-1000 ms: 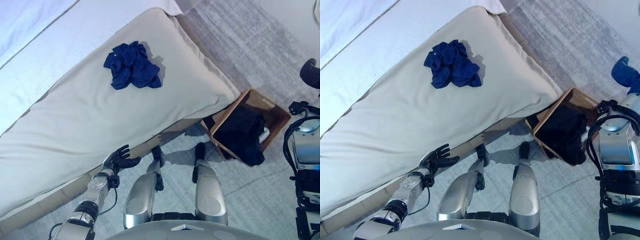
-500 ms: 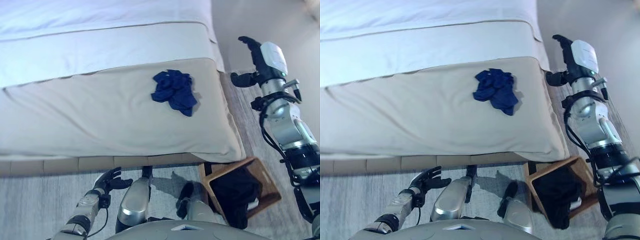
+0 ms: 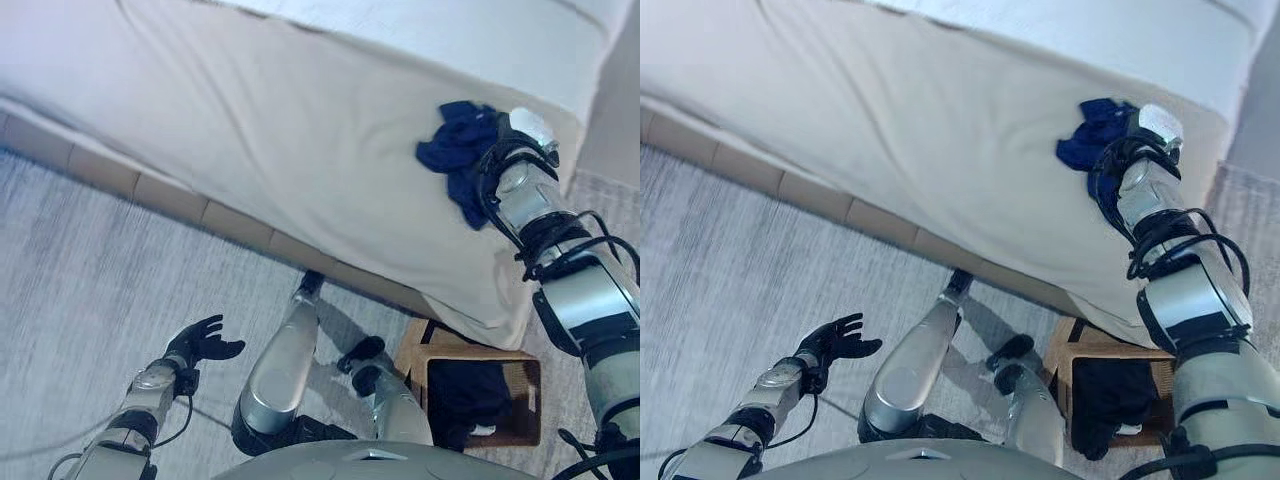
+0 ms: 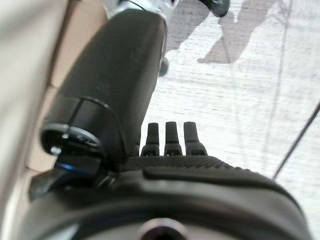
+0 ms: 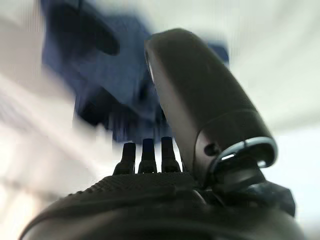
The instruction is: Pick up the clothes from the bed and place them into the basket
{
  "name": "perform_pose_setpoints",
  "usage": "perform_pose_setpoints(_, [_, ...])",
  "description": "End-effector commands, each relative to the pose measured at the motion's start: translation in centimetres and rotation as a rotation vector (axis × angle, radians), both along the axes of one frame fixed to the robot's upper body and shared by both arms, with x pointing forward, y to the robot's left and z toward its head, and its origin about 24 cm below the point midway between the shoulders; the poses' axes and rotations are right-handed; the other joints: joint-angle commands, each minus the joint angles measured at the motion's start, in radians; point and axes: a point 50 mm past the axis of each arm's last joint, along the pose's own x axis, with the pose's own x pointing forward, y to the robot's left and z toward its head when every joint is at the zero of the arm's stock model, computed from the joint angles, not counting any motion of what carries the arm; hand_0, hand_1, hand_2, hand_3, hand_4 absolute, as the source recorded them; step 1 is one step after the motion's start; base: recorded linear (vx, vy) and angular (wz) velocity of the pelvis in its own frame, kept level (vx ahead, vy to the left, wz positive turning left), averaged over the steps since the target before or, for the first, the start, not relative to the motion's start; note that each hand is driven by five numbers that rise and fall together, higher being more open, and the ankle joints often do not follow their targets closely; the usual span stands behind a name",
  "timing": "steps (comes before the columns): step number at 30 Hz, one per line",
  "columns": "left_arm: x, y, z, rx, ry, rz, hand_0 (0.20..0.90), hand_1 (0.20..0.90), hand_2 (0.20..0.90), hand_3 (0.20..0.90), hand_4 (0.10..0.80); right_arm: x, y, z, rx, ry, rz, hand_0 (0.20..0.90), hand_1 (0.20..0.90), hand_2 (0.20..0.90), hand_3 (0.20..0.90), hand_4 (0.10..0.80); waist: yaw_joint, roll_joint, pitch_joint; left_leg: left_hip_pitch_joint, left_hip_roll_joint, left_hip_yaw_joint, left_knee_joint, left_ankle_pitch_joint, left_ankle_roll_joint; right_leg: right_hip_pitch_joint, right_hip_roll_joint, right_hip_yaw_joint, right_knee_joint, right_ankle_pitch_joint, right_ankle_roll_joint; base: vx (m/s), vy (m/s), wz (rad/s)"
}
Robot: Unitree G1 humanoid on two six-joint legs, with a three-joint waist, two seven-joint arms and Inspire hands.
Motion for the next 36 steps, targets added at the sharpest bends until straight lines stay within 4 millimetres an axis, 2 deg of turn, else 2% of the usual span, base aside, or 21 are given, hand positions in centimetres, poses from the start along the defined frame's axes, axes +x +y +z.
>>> perform_pose_setpoints(1, [-0.7,0.1,0.1,-0.007,-0.042,-0.032,0.9,0.9,0.9,0.9,0.8,0.4,-0.6,5.6,-0.099,-0.143,-0.028,0.9,0.9,0.9,0.9,0.8,0.032,0.031,0.003,-0.012,-0.013,0.062,0.021,-0.088,0.08,-0.065,-0.002,-0.014,0.149,-0.006,-0.042,-0.062,0.014,0.14])
perform_pose_setpoints(8, [-0.3,-1.7,0.4,-0.052,-0.123,-0.08,0.9,0.9,0.9,0.9,0.8,0.5,-0.6,6.1,-0.181,-0.118,-0.074,0.9,0.9,0.9,0.9,0.8,0.033,0.075,0.003,-0.146,-0.031,0.048,0.073,-0.08,0.089,-0.223,0.002,-0.025,0.288,-0.07,-0.055,-0.059,0.005,0.1])
perform_pose_setpoints(9, [-0.3,-1.9,0.4,-0.054,-0.126,-0.086,0.9,0.9,0.9,0.9,0.8,0.5,-0.5,6.2,-0.194,-0.126,-0.075,0.434,0.434,0.434,0.356,0.256,0.03,0.078,0.003,-0.157,-0.032,0.046,0.077,-0.079,0.089,-0.237,0.005,-0.023,0.297,-0.076,-0.056,-0.045,-0.031,0.02])
perform_pose_setpoints(10, [-0.3,-2.0,0.4,-0.054,-0.126,-0.089,0.9,0.9,0.9,0.9,0.8,0.6,-0.3,6.3,-0.202,-0.148,-0.066,0.3,0.3,0.3,0.2,0.1,0.027,0.079,0.003,-0.161,-0.032,0.044,0.077,-0.078,0.089,-0.245,0.009,-0.02,0.297,-0.079,-0.057,-0.061,-0.062,0.03])
perform_pose_setpoints(14, [-0.6,-2.1,0.2,-0.043,-0.125,-0.079,0.9,0.9,0.9,0.9,0.8,1.0,3.0,9.2,-0.245,-0.454,0.027,0.3,0.3,0.3,0.2,0.1,-0.002,0.067,0.003,-0.141,-0.013,0.034,0.058,-0.078,0.082,-0.241,0.039,0.005,0.252,-0.065,-0.052,-0.038,-0.107,-0.05])
perform_pose_setpoints(15, [-0.6,-2.0,0.2,-0.041,-0.124,-0.077,0.9,0.9,0.9,0.9,0.8,0.9,3.3,9.5,-0.243,-0.474,0.032,0.3,0.3,0.3,0.2,0.1,-0.005,0.065,0.003,-0.134,-0.01,0.034,0.054,-0.079,0.081,-0.235,0.042,0.009,0.244,-0.062,-0.051,-0.024,-0.13,-0.12])
perform_pose_setpoints(16, [-0.8,-1.8,0.2,-0.032,-0.125,-0.068,0.9,0.9,0.9,0.9,0.8,0.6,4.6,11.0,-0.239,-0.615,0.082,0.3,0.3,0.3,0.2,0.1,-0.019,0.054,0.003,-0.107,0.002,0.035,0.039,-0.081,0.078,-0.213,0.049,0.021,0.215,-0.051,-0.049,-0.023,-0.157,-0.2])
perform_pose_setpoints(17, [-1.0,-1.5,0.2,-0.024,-0.12,-0.055,0.9,0.9,0.9,0.9,0.8,0.0,5.6,12.4,-0.264,-0.717,0.132,0.3,0.3,0.3,0.2,0.1,-0.037,0.039,0.003,-0.072,0.013,0.041,0.021,-0.084,0.074,-0.182,0.058,0.037,0.182,-0.044,-0.046,-0.02,-0.169,-0.22])
perform_pose_setpoints(18, [-1.1,-1.4,0.1,-0.02,-0.118,-0.051,0.9,0.9,0.9,0.9,0.8,-0.2,5.8,12.7,-0.267,-0.744,0.138,0.3,0.3,0.3,0.2,0.1,-0.043,0.035,0.003,-0.059,0.017,0.045,0.013,-0.085,0.072,-0.169,0.062,0.043,0.17,-0.04,-0.044,-0.008,-0.172,-0.29])
perform_pose_setpoints(19, [-1.2,-1.2,0.1,-0.009,-0.113,-0.044,0.9,0.9,0.9,0.9,0.8,-1.1,6.1,13.8,-0.28,-0.857,0.164,0.3,0.3,0.3,0.2,0.1,-0.06,0.024,0.003,-0.021,0.028,0.055,-0.01,-0.085,0.068,-0.136,0.073,0.056,0.137,-0.034,-0.041,0.004,-0.114,-0.26])
perform_pose_setpoints(20, [-1.3,-1.1,0.1,-0.006,-0.106,-0.039,0.9,0.9,0.9,0.9,0.8,-1.6,6.1,14.2,-0.279,-0.874,0.17,0.3,0.3,0.3,0.2,0.1,-0.066,0.02,0.003,0.0,0.033,0.062,-0.021,-0.085,0.066,-0.118,0.077,0.064,0.123,-0.032,-0.04,0.009,-0.183,-0.27])
perform_pose_setpoints(21, [-1.6,-0.8,0.0,0.009,-0.096,-0.035,0.9,0.9,0.9,0.9,0.8,-3.0,6.2,15.4,-0.31,-0.992,0.19,0.3,0.3,0.3,0.2,0.1,-0.093,0.006,0.003,0.059,0.047,0.08,-0.052,-0.085,0.06,-0.07,0.088,0.086,0.084,-0.03,-0.036,0.014,-0.16,-0.26])
perform_pose_setpoints(24, [-2.2,-0.3,-0.3,0.032,-0.06,-0.026,0.9,0.9,0.9,0.9,0.8,-5.7,5.5,16.5,-0.322,-1.12,0.203,0.3,0.3,0.3,0.2,0.1,-0.139,-0.016,-0.027,0.163,0.071,0.118,-0.112,-0.086,0.046,0.019,0.114,0.127,0.001,-0.027,-0.032,0.052,-0.145,-0.36])
perform_pose_setpoints(26, [-2.9,-0.3,-0.8,0.04,-0.008,-0.038,0.9,0.9,0.9,0.9,0.8,-7.8,4.3,16.7,-0.335,-1.173,0.206,0.3,0.3,0.3,0.2,0.1,-0.187,-0.024,-0.097,0.236,0.083,0.16,-0.164,-0.066,0.038,0.088,0.135,0.146,-0.087,-0.002,-0.039,0.04,-0.093,-0.42])
perform_pose_setpoints(29, [-3.5,-0.9,-1.5,0.045,0.042,-0.078,0.9,0.9,0.9,0.9,0.8,-9.8,2.9,16.7,-0.347,-1.205,0.192,0.3,0.3,0.3,0.2,0.1,-0.241,-0.023,-0.176,0.319,0.091,0.203,-0.209,-0.066,0.023,0.153,0.156,0.176,-0.143,0.004,-0.041,0.032,-0.106,-0.39])
perform_pose_setpoints(36, [-4.8,-2.9,-3.2,0.028,0.148,-0.123,0.9,0.9,0.9,0.9,0.8,-12.3,0.7,16.6,-0.359,-1.251,0.144,0.3,0.3,0.3,0.2,0.1,-0.325,-0.003,-0.301,0.436,0.097,0.258,-0.263,-0.063,0.014,0.228,0.173,0.236,-0.196,0.014,-0.052,0.033,-0.041,-0.42])
